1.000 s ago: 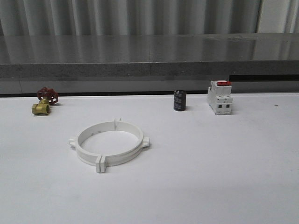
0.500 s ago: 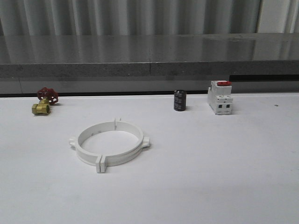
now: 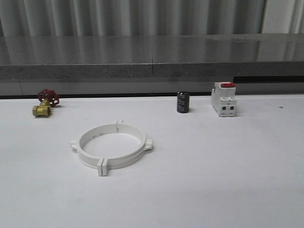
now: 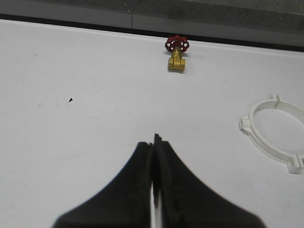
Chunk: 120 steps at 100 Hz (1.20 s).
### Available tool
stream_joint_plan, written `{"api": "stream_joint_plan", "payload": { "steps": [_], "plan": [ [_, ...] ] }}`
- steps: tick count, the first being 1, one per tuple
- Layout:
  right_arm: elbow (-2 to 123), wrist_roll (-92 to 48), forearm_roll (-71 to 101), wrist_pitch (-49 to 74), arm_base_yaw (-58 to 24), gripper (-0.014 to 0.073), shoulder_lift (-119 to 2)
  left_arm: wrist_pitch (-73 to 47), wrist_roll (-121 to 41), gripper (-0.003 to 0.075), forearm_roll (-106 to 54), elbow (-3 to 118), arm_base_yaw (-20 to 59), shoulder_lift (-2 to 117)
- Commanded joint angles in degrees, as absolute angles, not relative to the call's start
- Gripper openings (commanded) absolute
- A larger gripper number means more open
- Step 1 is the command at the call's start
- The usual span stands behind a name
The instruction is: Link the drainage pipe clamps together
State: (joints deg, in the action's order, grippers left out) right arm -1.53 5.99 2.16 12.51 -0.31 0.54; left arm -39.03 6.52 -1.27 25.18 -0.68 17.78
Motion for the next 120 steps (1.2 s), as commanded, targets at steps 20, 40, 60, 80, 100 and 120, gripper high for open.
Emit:
{"api": "stream_joint_plan", "payload": {
  "steps": [20, 40, 60, 80, 100, 120],
  "plan": [
    [-0.5, 6.9, 0.6, 1.5, -1.0, -0.0067, 1.7, -35.0, 6.5, -0.0021, -1.6, 26.6, -0.6, 18.2],
    [-0.5, 6.9, 0.6, 0.0, -1.4, -0.0067, 1.7, -35.0, 6.5, -0.0021, -1.6, 26.6, -0.6, 18.2],
    [-0.5, 6.9, 0.0, 0.0, -2.0, -0.0067, 1.7, -35.0, 6.5, -0.0021, -1.6, 26.6, -0.6, 18.2],
    [-0.5, 6.9, 0.0, 0.0, -2.0, -0.0067, 1.7, -35.0, 6.5, -0.0021, -1.6, 26.6, -0.6, 18.2],
    [-0.5, 6.9, 0.0, 0.0, -2.0, -0.0067, 1.7, -35.0, 6.5, -0.002, -1.6, 26.6, -0.6, 18.2],
    [-0.5, 6.9, 0.0, 0.0, -2.0, -0.0067, 1.7, -35.0, 6.5, -0.002, -1.6, 26.6, -0.6, 18.2]
  ]
}}
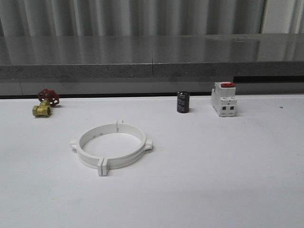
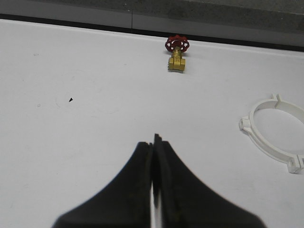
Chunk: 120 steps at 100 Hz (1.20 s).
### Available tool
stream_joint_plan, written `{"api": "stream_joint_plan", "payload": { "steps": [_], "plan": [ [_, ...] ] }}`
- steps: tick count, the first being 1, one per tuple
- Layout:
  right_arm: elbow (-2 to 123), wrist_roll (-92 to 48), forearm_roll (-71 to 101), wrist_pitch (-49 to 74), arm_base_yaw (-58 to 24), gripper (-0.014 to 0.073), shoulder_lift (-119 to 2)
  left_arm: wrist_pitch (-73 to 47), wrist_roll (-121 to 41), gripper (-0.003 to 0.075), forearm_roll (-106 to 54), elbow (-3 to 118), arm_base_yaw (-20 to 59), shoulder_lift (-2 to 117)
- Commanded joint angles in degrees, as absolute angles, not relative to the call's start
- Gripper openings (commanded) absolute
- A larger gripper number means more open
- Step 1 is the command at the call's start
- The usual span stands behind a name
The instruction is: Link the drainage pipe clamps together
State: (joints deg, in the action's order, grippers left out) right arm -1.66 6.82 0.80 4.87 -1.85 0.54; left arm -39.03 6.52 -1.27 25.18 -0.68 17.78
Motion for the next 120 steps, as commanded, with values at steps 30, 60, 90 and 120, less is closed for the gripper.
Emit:
{"api": "stream_joint_plan", "payload": {
  "steps": [30, 60, 90, 120],
  "plan": [
    [-0.5, 6.9, 0.0, 0.0, -2.0, -0.0067, 1.7, -34.9, 6.5, -0.002, -1.6, 26.6, -0.6, 18.2],
    [-0.5, 6.9, 0.0, 0.0, -2.0, -0.0067, 1.7, -21.5, 6.5, -0.002, 1.9, 23.9, -0.5, 18.1],
    [-0.5, 6.9, 0.0, 0.0, -2.0, -0.0067, 1.7, -3.6, 14.2, -0.002, 11.7, 9.6, 4.9, 11.1],
    [-0.5, 6.9, 0.0, 0.0, -2.0, -0.0067, 1.7, -3.6, 14.3, -0.002, 8.1, 0.0, 2.2, 0.8]
  ]
}}
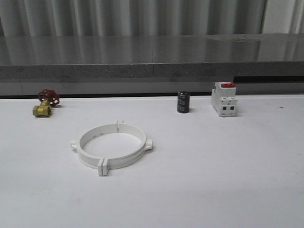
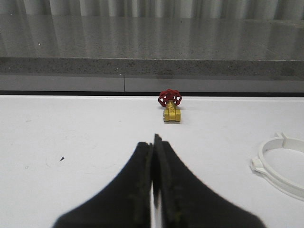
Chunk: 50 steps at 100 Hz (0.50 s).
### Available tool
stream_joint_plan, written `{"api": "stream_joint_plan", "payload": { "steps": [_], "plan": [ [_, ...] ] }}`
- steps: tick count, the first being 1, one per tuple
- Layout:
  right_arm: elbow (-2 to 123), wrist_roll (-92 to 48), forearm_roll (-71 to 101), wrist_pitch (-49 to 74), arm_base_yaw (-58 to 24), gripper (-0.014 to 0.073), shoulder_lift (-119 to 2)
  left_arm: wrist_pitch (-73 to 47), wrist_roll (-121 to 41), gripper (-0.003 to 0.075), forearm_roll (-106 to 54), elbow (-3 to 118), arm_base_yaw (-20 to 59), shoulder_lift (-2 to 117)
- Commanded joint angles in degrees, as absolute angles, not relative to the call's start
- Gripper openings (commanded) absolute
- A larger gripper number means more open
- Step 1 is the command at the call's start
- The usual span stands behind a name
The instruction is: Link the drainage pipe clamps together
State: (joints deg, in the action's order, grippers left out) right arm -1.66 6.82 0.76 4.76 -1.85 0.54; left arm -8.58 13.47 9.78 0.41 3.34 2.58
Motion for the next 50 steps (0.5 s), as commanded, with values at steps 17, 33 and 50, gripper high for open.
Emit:
{"api": "stream_joint_plan", "payload": {
  "steps": [17, 33, 50],
  "plan": [
    [-0.5, 6.9, 0.0, 0.0, -2.0, -0.0067, 1.7, -5.9, 14.3, -0.0021, 7.2, -2.4, 1.5, -2.2],
    [-0.5, 6.9, 0.0, 0.0, -2.0, -0.0067, 1.7, -5.7, 14.3, -0.0021, 7.2, -2.4, 1.5, -2.2],
    [-0.5, 6.9, 0.0, 0.0, -2.0, -0.0067, 1.7, -5.7, 14.3, -0.0021, 6.9, -2.4, 1.5, -2.2]
  ]
}}
